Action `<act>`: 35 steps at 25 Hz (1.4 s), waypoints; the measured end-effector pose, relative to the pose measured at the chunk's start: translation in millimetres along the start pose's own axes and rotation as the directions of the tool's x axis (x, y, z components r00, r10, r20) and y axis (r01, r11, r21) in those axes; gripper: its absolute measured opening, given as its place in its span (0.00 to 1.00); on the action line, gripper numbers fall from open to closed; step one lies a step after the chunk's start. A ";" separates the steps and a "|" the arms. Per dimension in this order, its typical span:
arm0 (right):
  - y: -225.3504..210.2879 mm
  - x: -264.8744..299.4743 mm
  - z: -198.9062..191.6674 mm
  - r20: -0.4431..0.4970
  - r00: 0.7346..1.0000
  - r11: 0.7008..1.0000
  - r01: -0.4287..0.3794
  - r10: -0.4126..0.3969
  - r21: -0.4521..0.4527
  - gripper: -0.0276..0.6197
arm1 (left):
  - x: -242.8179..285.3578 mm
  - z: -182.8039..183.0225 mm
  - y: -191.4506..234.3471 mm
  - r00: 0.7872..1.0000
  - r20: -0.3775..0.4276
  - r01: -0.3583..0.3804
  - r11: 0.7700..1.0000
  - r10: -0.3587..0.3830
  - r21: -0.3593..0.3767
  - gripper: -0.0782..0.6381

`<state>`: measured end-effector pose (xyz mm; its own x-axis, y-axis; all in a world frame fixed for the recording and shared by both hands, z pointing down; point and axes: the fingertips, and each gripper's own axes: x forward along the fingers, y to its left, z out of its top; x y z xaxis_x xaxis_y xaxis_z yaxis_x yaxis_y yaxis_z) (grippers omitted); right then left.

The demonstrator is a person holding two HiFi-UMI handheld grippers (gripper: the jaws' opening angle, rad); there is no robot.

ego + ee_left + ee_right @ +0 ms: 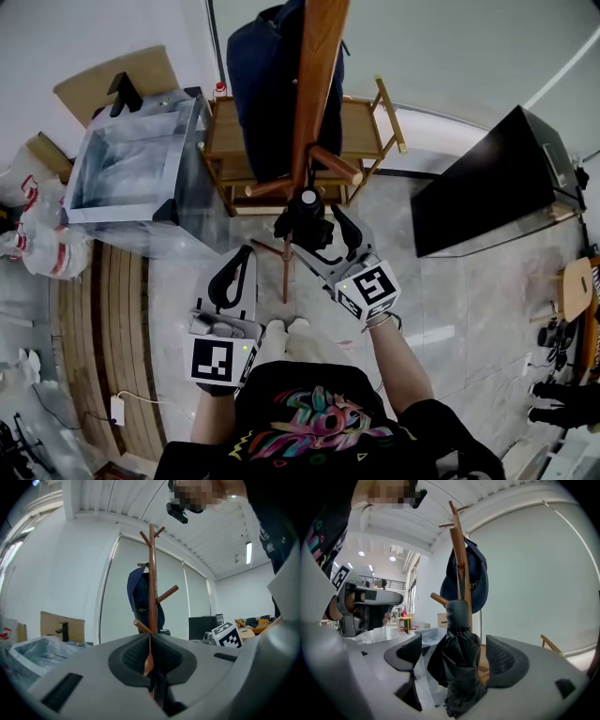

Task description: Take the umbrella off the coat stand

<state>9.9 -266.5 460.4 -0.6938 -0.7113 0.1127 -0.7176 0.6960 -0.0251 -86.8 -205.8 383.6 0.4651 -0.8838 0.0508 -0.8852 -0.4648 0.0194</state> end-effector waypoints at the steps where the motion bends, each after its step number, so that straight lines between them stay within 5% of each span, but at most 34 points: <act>1: -1.0 4.1 -4.2 -0.008 1.000 1.000 -0.001 0.000 -0.005 0.70 | 0.6 -0.7 0.8 1.000 0.001 -0.005 1.000 0.005 -0.007 0.15; 23: -13.8 56.2 -38.1 -0.056 0.998 0.996 0.023 -0.028 -0.089 0.70 | 1.3 -15.8 9.8 0.999 -0.031 -0.043 0.999 0.042 -0.016 0.15; 26: -15.0 55.3 -39.8 -0.069 0.997 0.994 0.034 -0.042 -0.107 0.53 | 1.5 -12.1 8.4 0.999 -0.017 -0.046 0.999 0.046 -0.022 0.15; 35: -13.1 49.6 -30.0 -0.057 0.997 0.994 0.054 -0.060 -0.093 0.44 | -8.1 -9.1 8.6 0.999 -0.018 -0.047 0.999 0.047 -0.003 0.15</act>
<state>-13.4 -308.0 496.1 -0.6452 -0.7449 0.1700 -0.7455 0.6625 0.0731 -98.2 -202.1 392.4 0.4230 -0.9034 0.0699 -0.9061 -0.4227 0.0199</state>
